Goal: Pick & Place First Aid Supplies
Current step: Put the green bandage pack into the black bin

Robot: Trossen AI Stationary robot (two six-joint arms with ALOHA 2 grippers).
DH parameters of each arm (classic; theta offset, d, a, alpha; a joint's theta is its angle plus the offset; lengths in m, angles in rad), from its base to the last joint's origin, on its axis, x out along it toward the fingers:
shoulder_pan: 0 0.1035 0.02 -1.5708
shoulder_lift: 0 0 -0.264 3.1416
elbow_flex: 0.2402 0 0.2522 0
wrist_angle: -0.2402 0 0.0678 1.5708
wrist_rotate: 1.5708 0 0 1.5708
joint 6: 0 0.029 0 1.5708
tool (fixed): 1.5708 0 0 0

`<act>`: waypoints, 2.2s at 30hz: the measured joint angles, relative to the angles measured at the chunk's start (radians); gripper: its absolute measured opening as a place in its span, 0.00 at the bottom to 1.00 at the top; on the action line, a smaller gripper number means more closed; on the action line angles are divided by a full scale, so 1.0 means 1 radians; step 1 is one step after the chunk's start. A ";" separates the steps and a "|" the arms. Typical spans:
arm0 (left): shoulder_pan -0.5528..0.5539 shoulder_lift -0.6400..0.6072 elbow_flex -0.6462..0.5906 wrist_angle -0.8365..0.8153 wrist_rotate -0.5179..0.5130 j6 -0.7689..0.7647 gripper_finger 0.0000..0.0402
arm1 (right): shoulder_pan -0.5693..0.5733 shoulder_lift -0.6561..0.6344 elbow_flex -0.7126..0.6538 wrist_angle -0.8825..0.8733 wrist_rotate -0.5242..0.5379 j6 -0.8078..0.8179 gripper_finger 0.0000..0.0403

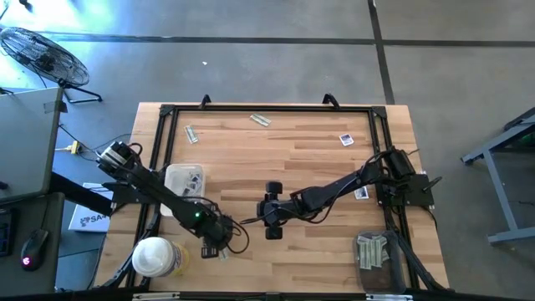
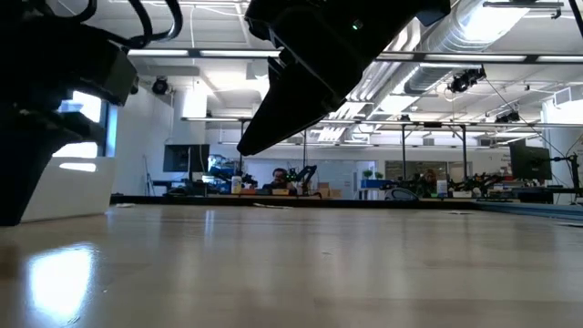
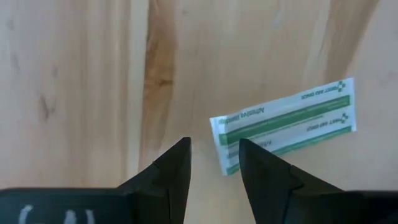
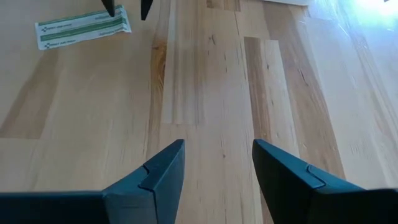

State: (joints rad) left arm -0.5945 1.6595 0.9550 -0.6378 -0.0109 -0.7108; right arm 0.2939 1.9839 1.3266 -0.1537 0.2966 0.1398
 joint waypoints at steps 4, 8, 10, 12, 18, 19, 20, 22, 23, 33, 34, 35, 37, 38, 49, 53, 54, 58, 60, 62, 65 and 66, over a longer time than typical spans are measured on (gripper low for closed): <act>-0.003 0.037 0.000 0.020 0.009 0.016 0.33 | 0.000 0.000 0.000 -0.003 0.000 0.000 0.45; -0.002 0.038 0.000 0.027 0.012 0.030 0.33 | 0.000 0.000 0.000 -0.003 0.000 0.000 0.45; -0.005 0.039 0.000 0.023 0.008 0.029 0.31 | 0.000 0.000 0.000 -0.003 0.000 0.000 0.45; -0.015 0.043 0.001 0.017 -0.004 0.027 0.26 | 0.000 0.000 0.000 -0.003 0.000 -0.001 0.45; -0.014 0.053 0.002 0.005 -0.027 0.049 0.05 | 0.000 -0.001 0.000 -0.006 0.000 -0.002 0.45; -0.014 0.051 0.002 0.002 -0.035 0.054 0.03 | 0.000 -0.001 0.000 -0.006 0.000 -0.002 0.45; -0.014 0.045 0.002 -0.005 -0.049 0.055 0.02 | 0.000 -0.001 0.000 -0.006 0.000 -0.002 0.45; -0.015 0.035 0.001 -0.026 -0.077 0.052 0.03 | 0.000 -0.001 0.000 -0.006 0.000 -0.002 0.45; -0.015 0.029 0.000 -0.045 -0.092 0.052 0.04 | 0.000 -0.001 0.000 -0.006 0.000 -0.002 0.45; -0.014 -0.161 0.008 -0.086 -0.533 0.033 0.01 | -0.001 -0.001 0.000 0.012 0.012 0.000 0.45; -0.014 -0.174 0.008 -0.085 -0.582 0.032 0.01 | -0.001 -0.001 0.000 0.016 0.023 0.005 0.45; -0.014 -0.183 0.008 -0.086 -0.627 0.025 0.00 | -0.002 -0.001 0.000 0.021 0.036 0.013 0.45; -0.015 -0.190 0.006 -0.076 -0.708 0.006 0.00 | -0.006 -0.001 0.000 0.032 0.041 0.015 0.45; -0.015 -0.191 0.002 -0.058 -0.741 0.002 0.00 | -0.008 -0.001 0.000 0.039 0.045 0.015 0.45; -0.015 -0.155 -0.049 0.216 -0.846 0.190 0.00 | -0.013 -0.001 0.000 0.067 0.164 0.038 0.45; -0.014 -0.155 -0.050 0.254 -0.867 0.229 0.00 | -0.013 -0.001 0.000 0.070 0.103 0.031 0.45; -0.014 -0.155 -0.049 0.262 -0.871 0.233 0.00 | -0.013 -0.001 0.000 0.069 0.097 0.025 0.45; -0.014 -0.155 -0.049 0.286 -0.872 0.238 0.00 | -0.013 -0.001 0.000 0.049 0.093 0.032 0.44; -0.014 -0.155 -0.049 0.284 -0.872 0.238 0.00 | -0.013 -0.001 0.000 0.039 0.101 0.040 0.40; -0.014 -0.155 -0.049 0.281 -0.872 0.238 0.00 | -0.013 -0.001 0.000 0.034 0.118 0.041 0.34; -0.014 -0.155 -0.049 0.278 -0.872 0.238 0.00 | -0.014 -0.001 0.000 0.025 0.116 0.042 0.23; -0.014 -0.155 -0.049 0.278 -0.872 0.239 0.00 | -0.014 -0.001 0.000 0.025 0.116 0.042 0.18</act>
State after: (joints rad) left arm -0.6090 1.5043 0.9058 -0.3597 -0.8833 -0.4719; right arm 0.2794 1.9831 1.3266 -0.1291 0.4125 0.1822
